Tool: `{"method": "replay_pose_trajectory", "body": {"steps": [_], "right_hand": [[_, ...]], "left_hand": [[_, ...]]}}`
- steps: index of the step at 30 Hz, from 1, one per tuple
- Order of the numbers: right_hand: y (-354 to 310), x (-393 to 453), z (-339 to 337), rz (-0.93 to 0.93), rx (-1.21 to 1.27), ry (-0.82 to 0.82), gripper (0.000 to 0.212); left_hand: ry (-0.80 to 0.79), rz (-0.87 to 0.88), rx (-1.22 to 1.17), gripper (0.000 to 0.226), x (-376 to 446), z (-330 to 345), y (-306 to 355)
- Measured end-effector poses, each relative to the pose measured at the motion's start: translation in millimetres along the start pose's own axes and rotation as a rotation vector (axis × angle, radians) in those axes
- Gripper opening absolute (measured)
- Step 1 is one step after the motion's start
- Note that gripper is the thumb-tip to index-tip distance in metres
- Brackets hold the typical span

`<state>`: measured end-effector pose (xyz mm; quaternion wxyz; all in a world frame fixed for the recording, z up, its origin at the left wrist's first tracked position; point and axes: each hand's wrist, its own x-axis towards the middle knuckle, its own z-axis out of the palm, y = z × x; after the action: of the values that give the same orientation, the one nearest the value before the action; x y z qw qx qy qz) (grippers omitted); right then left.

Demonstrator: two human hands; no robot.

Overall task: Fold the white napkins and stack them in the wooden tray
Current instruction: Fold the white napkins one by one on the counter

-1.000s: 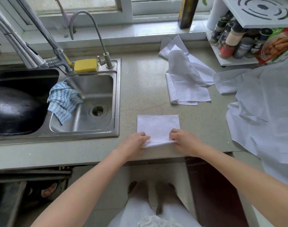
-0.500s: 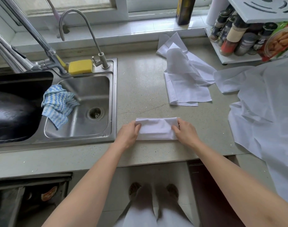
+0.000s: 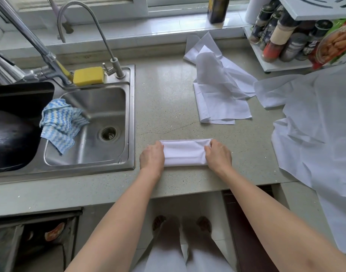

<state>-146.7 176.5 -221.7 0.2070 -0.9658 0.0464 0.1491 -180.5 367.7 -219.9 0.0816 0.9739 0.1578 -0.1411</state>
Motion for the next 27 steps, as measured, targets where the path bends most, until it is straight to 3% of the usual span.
{"method": "replay_pose_trajectory", "body": {"steps": [4,19,24,27], "right_hand": [[-5,-1,3,0.028,-0.079,0.029,0.024],[-8,1,3,0.101,-0.038,0.036,0.029],[-8,-6,8,0.016,-0.025,0.22,0.019],[-11,-17,17,-0.224,-0.177,0.41,0.042]], "left_hand": [[-0.001,0.0,0.06,0.022,2,-1,4],[0.017,-0.013,0.091,0.028,8,3,11],[0.026,-0.017,0.098,0.028,10,5,12],[0.01,-0.03,0.093,0.027,10,6,13]]}}
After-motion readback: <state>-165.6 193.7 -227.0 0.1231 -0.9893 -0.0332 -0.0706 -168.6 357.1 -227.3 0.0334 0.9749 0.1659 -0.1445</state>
